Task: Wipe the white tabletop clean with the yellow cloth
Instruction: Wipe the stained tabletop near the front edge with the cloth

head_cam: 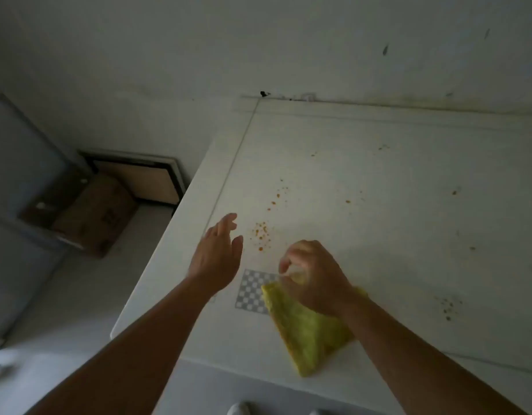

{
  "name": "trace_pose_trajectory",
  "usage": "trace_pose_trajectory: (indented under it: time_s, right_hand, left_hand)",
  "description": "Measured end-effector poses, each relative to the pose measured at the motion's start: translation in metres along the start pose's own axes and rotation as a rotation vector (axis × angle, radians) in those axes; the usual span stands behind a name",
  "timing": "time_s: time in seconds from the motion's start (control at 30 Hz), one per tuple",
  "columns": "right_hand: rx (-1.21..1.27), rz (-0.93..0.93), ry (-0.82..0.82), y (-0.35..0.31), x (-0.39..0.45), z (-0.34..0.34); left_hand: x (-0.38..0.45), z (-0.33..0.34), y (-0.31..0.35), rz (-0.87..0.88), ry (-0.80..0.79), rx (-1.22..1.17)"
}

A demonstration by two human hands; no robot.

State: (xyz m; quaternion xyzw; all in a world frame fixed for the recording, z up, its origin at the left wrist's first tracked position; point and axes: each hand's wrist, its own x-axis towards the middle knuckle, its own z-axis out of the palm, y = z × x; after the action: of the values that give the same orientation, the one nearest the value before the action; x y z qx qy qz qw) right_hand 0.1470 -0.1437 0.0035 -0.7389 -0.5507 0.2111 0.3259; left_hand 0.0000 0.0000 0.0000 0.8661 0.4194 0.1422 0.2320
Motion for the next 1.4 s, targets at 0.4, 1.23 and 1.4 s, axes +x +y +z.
trace_pose_trajectory:
  time_s: [0.4,1.23,1.4]
  right_hand:
    - [-0.352,-0.239,-0.016,0.043,-0.034,0.053]
    - [-0.294,-0.133,0.208,0.028,0.155,0.093]
    - [-0.303,-0.078,0.249,0.042,0.19,0.083]
  left_hand:
    - [-0.015,0.019,-0.057,0.017,-0.072,0.232]
    - [0.066,0.037,-0.09,0.06,-0.011,0.186]
    - [0.117,0.042,-0.067,0.104,-0.061,0.122]
